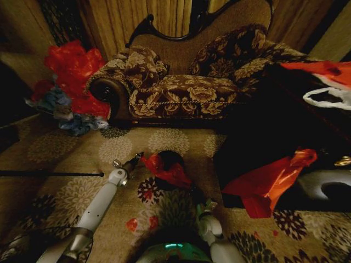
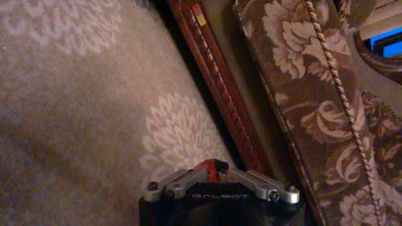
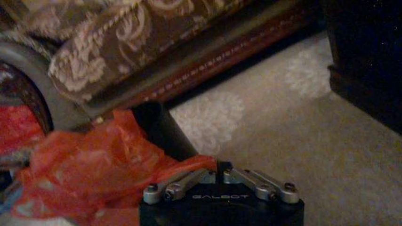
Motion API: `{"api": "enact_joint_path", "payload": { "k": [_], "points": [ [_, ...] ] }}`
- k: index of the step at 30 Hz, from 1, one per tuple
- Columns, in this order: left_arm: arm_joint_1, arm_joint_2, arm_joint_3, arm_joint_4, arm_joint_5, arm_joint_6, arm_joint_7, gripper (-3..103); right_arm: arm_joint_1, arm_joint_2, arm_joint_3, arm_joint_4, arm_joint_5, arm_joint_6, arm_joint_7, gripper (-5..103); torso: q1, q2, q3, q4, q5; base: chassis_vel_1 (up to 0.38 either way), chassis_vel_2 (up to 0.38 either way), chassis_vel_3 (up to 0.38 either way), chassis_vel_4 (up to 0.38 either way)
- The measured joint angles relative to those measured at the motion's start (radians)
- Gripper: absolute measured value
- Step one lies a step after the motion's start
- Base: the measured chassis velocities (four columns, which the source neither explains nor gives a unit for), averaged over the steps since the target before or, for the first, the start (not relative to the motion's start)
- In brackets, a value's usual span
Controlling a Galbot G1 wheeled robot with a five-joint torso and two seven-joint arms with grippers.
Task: Place a garbage bag over the trash bin.
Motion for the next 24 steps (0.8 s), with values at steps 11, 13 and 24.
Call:
{"api": "enact_joint_path", "payload": {
  "k": [11,13,24],
  "points": [
    [-0.011,-0.017,-0.003,-0.003,-0.007,-0.005,-0.003,0,0.047,0.000,0.010,-0.007,0.015,0.011,0.019,0,0.000,0.000,0.000,0.0001,0.0001,0.000,0.000,0.000,0.000],
    [-0.017,-0.028,-0.003,0.000,-0.003,-0.006,-0.004,0,0.055,0.003,0.010,-0.016,0.017,0.011,0.021,0,0.000,0.000,0.000,0.0001,0.0002,0.000,0.000,0.000,0.000],
    [-0.030,-0.037,-0.010,-0.013,-0.012,-0.007,-0.011,0,0.052,-0.004,0.022,0.036,0.046,0.011,0.039,0,0.000,0.000,0.000,0.0000,0.0001,0.000,0.000,0.000,0.000]
  ]
}}
